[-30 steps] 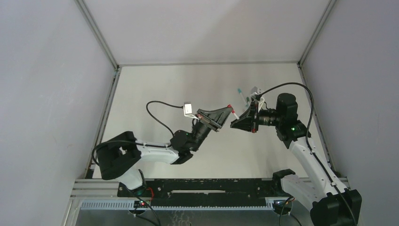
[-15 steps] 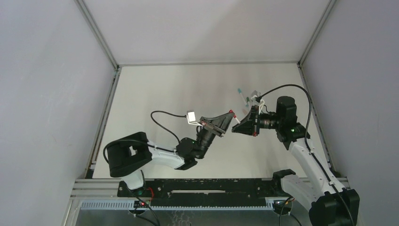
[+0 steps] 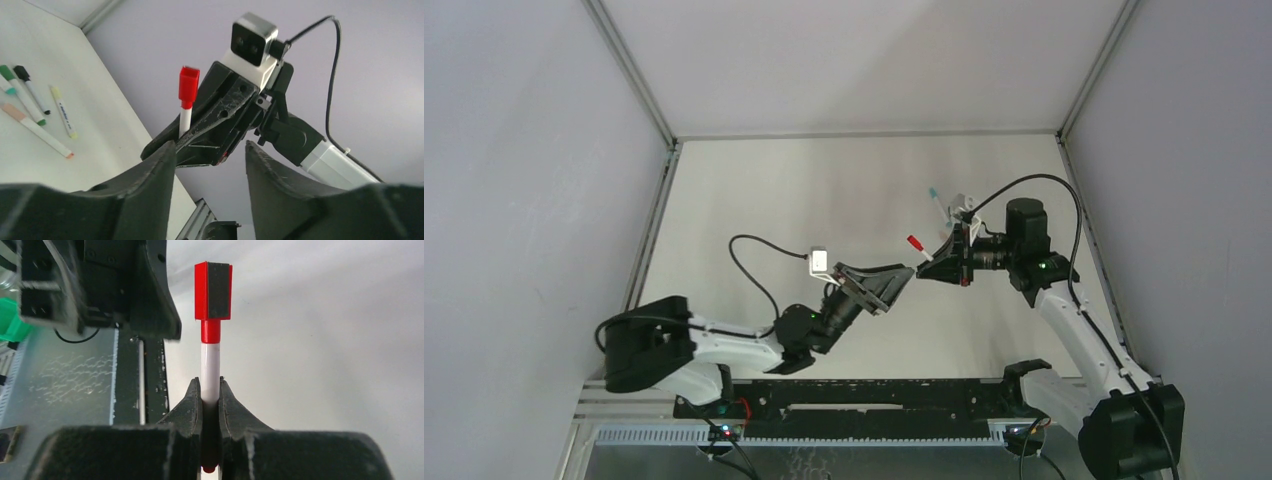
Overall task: Insert the pens into the pen caps
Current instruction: Press the pen cap onto the pen, then place the pen at the center of the board.
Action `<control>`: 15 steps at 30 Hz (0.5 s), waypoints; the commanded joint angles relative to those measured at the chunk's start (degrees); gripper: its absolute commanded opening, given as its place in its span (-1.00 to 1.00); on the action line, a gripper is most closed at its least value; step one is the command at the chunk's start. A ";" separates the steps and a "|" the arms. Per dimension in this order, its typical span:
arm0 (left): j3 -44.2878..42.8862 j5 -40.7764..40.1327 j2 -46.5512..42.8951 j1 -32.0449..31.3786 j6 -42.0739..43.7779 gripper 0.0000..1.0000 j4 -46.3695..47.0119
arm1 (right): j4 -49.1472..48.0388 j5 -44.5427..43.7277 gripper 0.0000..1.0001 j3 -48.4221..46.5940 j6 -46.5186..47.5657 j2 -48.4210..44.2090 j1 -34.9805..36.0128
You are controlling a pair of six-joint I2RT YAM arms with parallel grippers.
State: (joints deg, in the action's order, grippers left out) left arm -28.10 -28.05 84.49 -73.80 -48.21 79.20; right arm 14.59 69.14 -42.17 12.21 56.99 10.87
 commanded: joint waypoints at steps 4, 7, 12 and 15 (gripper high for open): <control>6.40 1.00 -14.97 2.98 3.64 0.33 -15.07 | 2.10 -6.74 -1.00 -2.21 8.33 1.47 -3.17; 8.22 1.83 -21.02 3.58 5.83 0.43 -24.27 | 1.76 -14.69 -1.00 -2.21 9.19 3.73 -3.94; 8.97 2.11 -29.38 4.36 6.53 0.50 -41.99 | 0.32 -29.85 -1.00 -2.35 10.03 10.81 -4.45; 11.21 1.76 -32.04 4.45 5.94 0.51 -43.35 | 0.61 -38.11 -1.00 -4.16 9.17 16.26 -4.63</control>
State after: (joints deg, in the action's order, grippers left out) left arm -19.92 -26.74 55.72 -69.73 -43.92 45.01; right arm 15.81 45.25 -42.74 20.49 68.40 6.72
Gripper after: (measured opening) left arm 0.752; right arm 0.115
